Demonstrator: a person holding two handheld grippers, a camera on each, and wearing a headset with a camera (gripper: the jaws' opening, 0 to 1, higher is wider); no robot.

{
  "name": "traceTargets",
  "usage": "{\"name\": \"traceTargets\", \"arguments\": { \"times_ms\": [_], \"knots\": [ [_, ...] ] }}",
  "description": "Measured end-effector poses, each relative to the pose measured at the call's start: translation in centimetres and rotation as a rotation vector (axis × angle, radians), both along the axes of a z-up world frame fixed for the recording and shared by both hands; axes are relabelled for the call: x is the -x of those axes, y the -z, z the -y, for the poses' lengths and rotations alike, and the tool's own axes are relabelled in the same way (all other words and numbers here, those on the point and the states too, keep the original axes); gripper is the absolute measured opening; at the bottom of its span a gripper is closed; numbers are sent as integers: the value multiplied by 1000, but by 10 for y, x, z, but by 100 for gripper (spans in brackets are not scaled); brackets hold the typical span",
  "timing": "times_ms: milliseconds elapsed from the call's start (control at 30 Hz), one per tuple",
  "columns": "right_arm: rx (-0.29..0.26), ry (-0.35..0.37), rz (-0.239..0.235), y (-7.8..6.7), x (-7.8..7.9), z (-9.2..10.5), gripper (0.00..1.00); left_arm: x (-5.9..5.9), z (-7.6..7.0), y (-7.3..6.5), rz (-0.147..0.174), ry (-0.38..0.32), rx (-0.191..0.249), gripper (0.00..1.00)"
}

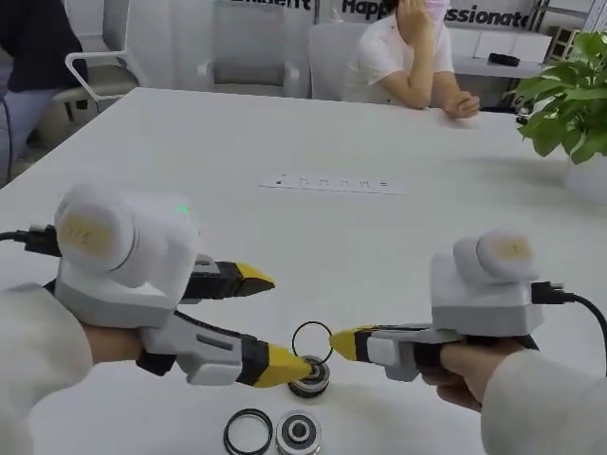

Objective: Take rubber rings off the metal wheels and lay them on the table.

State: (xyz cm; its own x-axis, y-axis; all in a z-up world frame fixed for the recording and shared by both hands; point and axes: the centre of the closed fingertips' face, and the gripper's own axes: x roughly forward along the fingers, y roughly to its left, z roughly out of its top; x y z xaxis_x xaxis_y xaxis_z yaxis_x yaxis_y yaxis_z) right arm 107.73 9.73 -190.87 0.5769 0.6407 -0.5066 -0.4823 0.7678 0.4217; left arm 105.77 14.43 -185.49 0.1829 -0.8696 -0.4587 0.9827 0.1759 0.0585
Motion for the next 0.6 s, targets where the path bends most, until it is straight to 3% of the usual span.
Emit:
{"name": "traceTargets", "arguments": {
  "times_ms": [300,467,600],
  "knots": [
    [-27,-17,10,-8,3,-8,0,11,-30,-4,-1,-8,-9,62],
    [-55,-38,11,-14,6,-18,0,15,-48,-13,-20,-49,51,70],
    [-64,-67,10,-17,11,-28,0,19,-63,-13,-12,-80,68,72]
  ]
}}
